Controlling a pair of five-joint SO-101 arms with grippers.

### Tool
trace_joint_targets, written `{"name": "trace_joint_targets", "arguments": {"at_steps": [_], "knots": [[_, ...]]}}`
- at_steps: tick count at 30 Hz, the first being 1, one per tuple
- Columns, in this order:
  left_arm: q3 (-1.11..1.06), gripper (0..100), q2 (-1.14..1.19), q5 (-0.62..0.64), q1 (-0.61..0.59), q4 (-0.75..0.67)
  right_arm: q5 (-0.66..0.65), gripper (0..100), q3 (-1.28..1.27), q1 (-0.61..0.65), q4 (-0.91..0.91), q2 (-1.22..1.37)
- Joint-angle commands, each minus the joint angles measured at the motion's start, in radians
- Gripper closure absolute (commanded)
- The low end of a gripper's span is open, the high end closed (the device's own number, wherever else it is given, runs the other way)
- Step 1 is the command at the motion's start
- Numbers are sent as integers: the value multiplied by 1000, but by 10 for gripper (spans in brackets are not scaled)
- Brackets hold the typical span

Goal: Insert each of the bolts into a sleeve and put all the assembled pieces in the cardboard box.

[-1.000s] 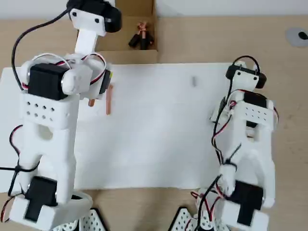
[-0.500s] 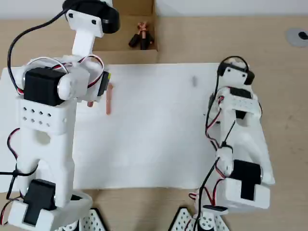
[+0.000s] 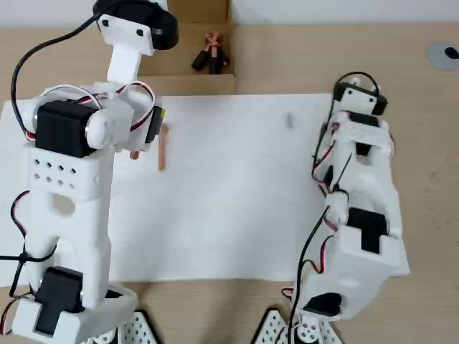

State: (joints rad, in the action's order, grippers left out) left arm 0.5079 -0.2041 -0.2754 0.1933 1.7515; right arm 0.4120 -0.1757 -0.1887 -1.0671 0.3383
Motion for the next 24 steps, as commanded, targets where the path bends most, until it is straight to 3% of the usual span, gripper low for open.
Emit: {"name": "trace_joint_targets", "arguments": {"at_steps": [1, 16, 24], "knots": [[2, 991, -41, -2, 3, 2, 6, 874, 122, 4, -14, 111], [2, 991, -41, -5, 3, 2, -104, 869, 131, 4, -152, 79], [0, 991, -41, -5, 3, 2, -100, 791, 76, 7, -201, -45]]}}
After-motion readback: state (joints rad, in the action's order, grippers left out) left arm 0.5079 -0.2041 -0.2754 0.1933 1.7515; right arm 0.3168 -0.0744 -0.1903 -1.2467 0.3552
